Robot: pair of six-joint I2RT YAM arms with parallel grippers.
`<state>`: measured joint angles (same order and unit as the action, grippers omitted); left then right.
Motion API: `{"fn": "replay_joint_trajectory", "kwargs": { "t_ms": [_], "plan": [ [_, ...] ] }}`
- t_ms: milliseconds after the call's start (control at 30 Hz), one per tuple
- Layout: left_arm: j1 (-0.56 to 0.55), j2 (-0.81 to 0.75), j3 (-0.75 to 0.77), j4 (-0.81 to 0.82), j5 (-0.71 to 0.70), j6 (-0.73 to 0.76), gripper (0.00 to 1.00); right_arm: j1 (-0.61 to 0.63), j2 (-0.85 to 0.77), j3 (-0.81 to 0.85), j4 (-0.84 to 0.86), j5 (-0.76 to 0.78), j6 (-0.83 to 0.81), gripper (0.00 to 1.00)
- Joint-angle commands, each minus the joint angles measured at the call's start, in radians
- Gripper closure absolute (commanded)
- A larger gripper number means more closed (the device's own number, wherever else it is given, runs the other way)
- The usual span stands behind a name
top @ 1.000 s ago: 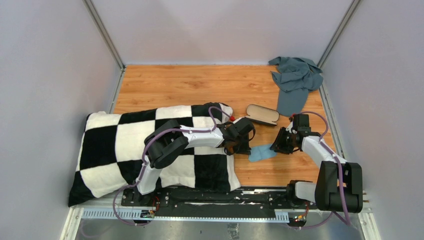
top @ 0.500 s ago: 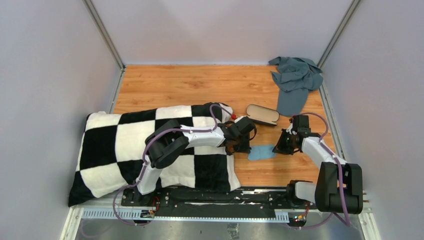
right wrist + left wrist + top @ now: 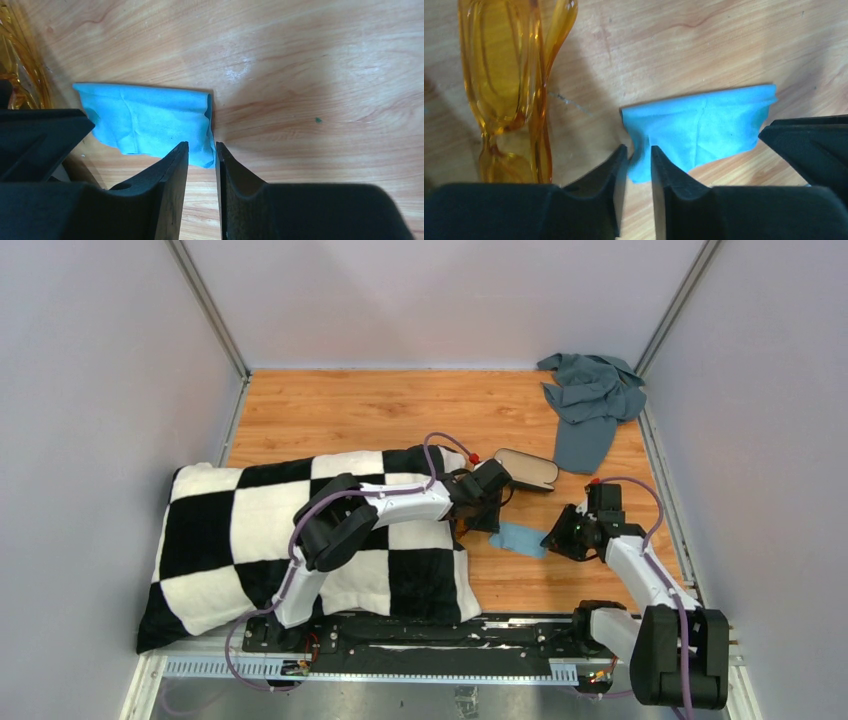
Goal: Organize the sunglasses
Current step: Adjust the glasses cleaning cloth at the center of the board.
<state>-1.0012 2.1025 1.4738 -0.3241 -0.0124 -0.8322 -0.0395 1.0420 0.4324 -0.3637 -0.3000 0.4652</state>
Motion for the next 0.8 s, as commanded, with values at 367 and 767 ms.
{"fn": "replay_joint_trajectory", "kwargs": {
  "t_ms": [367,767],
  "plan": [
    [-0.027,-0.062,-0.071,-0.013,0.006,0.043,0.60,0.012,0.013,0.057,-0.036,0.074,-0.012,0.65],
    [-0.028,0.003,-0.058,0.038,0.024,-0.001,0.67,0.011,0.031,0.036,-0.030,0.058,-0.046,0.65]
  ]
}}
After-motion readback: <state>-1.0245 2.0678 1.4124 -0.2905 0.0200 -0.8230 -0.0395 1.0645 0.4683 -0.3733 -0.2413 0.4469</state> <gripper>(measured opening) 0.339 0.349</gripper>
